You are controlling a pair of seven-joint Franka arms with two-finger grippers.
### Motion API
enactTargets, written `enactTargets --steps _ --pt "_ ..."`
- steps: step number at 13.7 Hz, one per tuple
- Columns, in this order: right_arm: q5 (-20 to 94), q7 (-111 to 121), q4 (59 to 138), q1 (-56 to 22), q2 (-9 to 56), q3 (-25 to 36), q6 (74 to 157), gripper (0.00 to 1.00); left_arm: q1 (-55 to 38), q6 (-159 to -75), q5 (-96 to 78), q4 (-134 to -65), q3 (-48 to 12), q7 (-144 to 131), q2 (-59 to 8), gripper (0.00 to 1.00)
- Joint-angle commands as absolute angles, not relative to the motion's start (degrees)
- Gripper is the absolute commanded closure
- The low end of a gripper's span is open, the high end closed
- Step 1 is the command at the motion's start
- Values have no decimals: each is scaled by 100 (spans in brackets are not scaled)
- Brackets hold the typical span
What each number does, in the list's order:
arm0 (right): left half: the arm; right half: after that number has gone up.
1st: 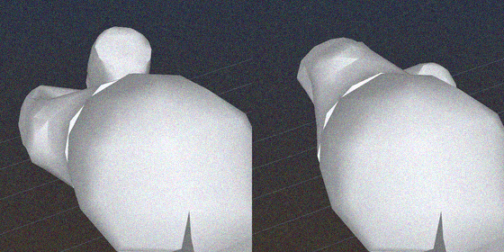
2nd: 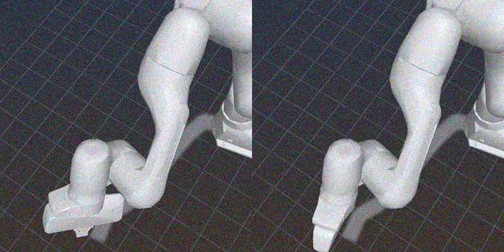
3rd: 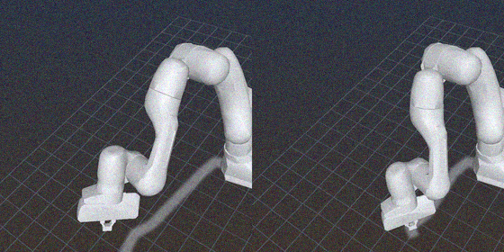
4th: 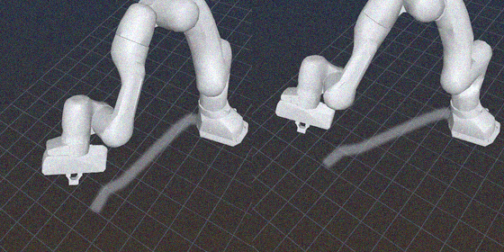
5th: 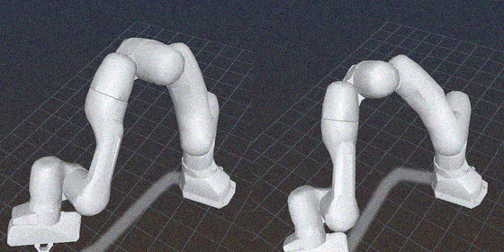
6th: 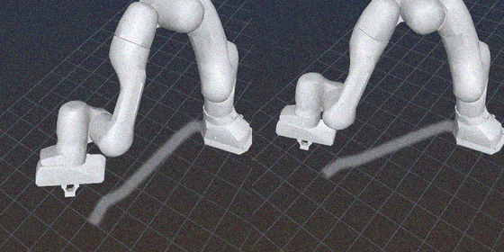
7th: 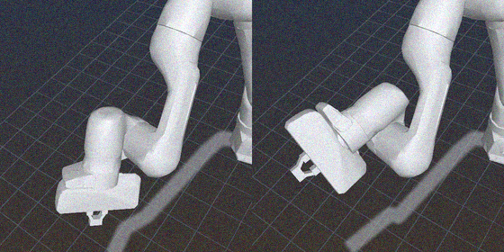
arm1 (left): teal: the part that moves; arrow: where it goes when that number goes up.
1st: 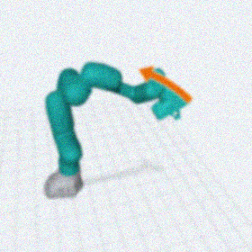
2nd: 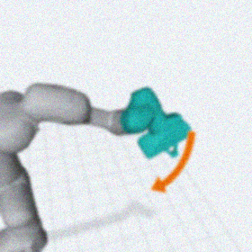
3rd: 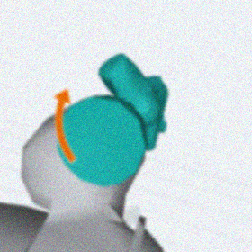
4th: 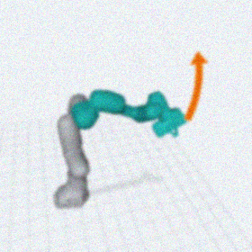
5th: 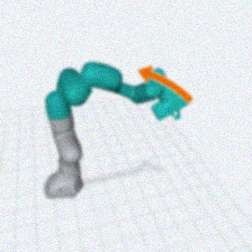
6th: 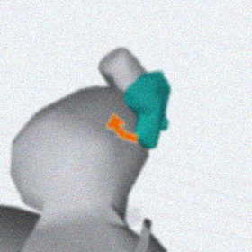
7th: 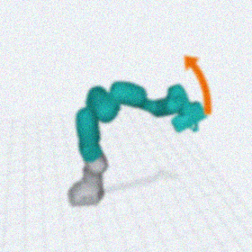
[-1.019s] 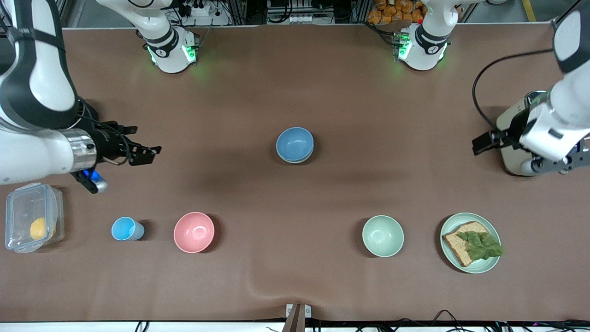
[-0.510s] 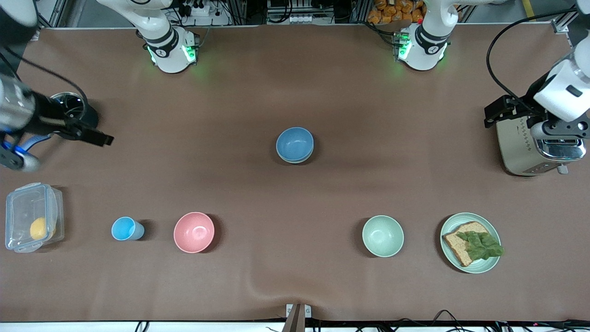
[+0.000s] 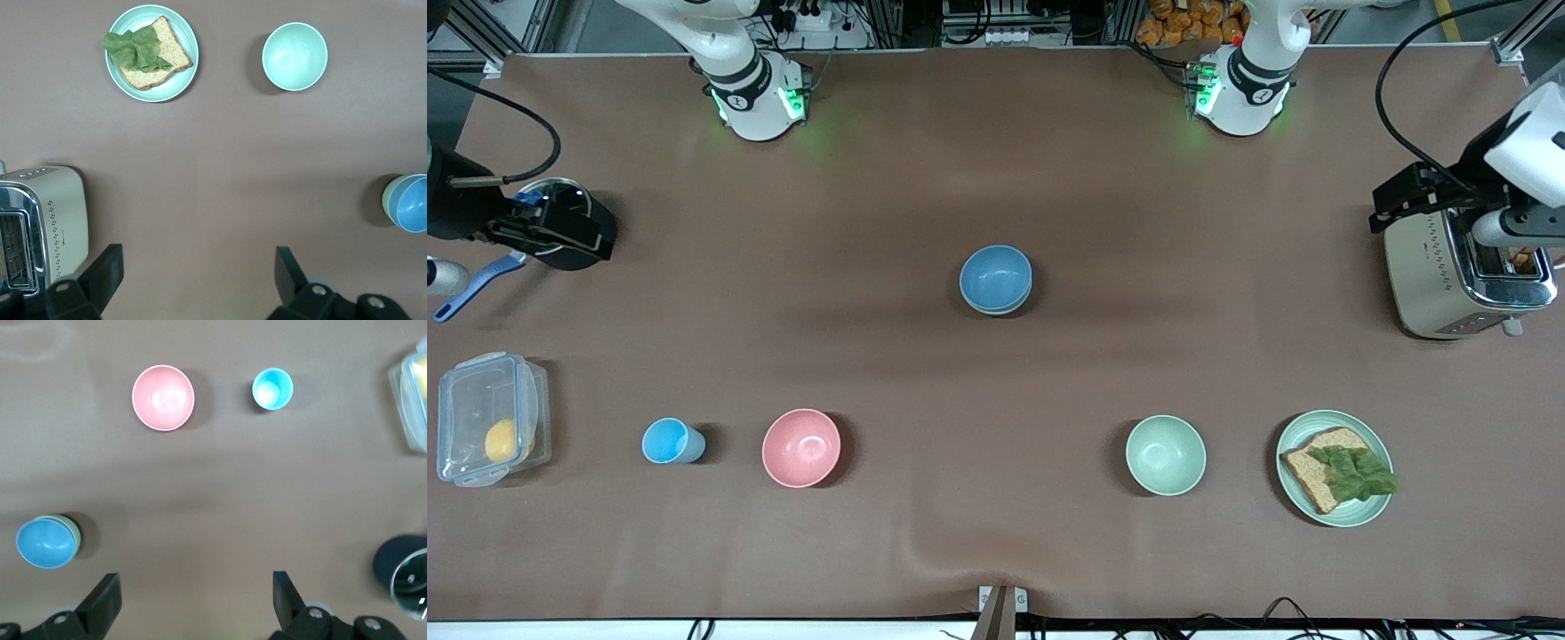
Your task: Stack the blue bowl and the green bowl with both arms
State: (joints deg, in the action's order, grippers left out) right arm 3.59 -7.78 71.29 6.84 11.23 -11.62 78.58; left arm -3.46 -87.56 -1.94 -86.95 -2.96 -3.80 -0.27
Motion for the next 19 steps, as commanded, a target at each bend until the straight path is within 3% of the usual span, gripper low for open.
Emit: enactTargets --steps 1,3,7,12,19 --pt "141 146 7699 835 651 -1283 8121 0 -343 -8684 -264 -8569 -395 -316 18 0" --pt "132 325 7804 870 537 -1275 8130 0 -343 -8675 -281 -8569 -544 -360 18 0" --pt "123 308 8920 896 -175 -1266 8849 0 -351 -8640 -264 -8578 -624 -422 -9 0" --pt "193 211 8604 1036 -36 -1257 8387 0 -343 -8640 -264 -8596 -712 -624 -18 0" --pt "237 167 8279 950 9 -1239 8376 0 -343 -8631 -255 -8631 -712 -624 -26 0"
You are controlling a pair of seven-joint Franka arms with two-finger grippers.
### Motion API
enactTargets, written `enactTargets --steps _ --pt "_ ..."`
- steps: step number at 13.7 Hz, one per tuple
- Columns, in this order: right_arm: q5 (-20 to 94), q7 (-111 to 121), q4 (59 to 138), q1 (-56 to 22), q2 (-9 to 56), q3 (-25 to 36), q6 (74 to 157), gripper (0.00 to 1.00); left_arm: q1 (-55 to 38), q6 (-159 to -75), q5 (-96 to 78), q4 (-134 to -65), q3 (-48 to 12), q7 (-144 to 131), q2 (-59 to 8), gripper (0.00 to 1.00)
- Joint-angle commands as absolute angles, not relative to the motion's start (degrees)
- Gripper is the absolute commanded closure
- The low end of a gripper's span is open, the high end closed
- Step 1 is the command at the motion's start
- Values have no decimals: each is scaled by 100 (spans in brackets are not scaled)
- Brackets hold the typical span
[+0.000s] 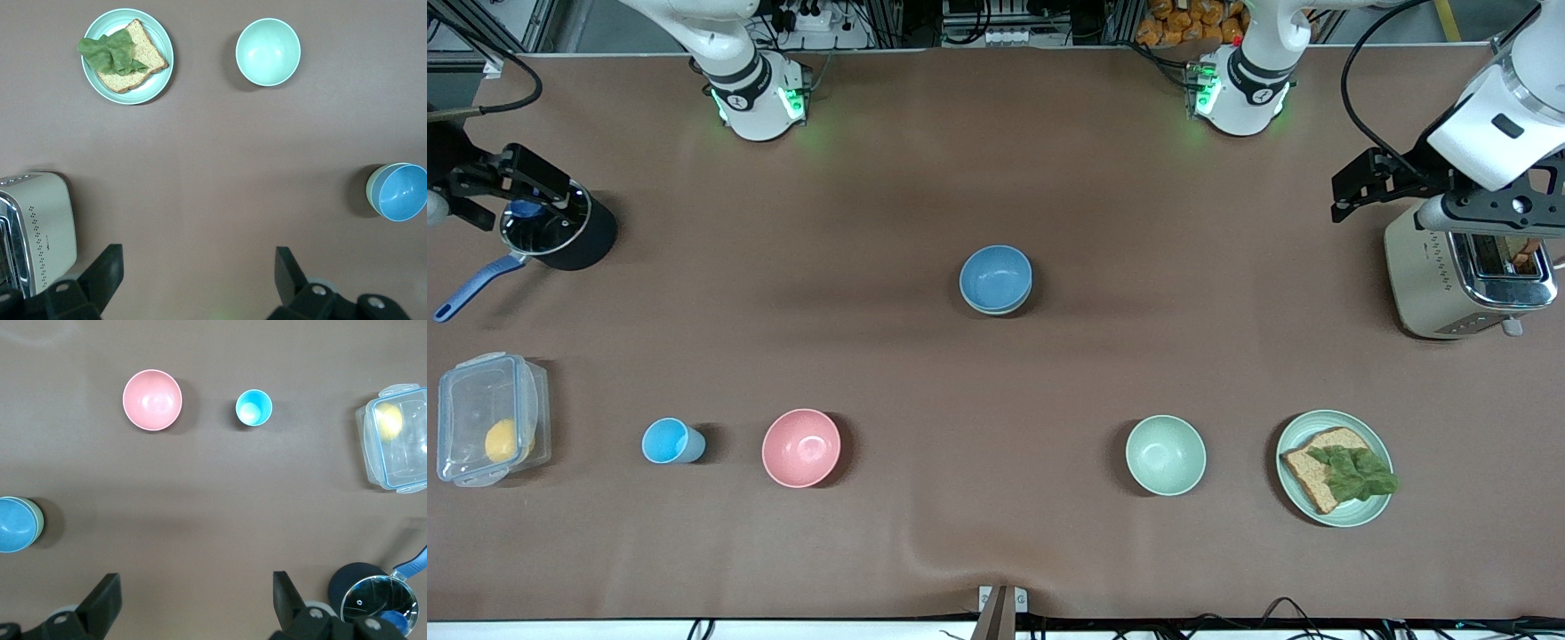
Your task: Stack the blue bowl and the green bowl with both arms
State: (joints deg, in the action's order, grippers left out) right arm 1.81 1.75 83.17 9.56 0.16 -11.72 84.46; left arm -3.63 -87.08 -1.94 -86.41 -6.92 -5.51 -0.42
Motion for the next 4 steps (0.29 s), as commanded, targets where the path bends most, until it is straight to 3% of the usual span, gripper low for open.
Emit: enactTargets --steps 1,4 --pt "237 167 8279 880 9 -1239 8376 0 -343 -8631 -255 -8631 -712 -624 -26 0" --pt "202 167 8288 765 -9 -1134 8358 0 -343 -8631 -255 -8640 -712 -624 -26 0"
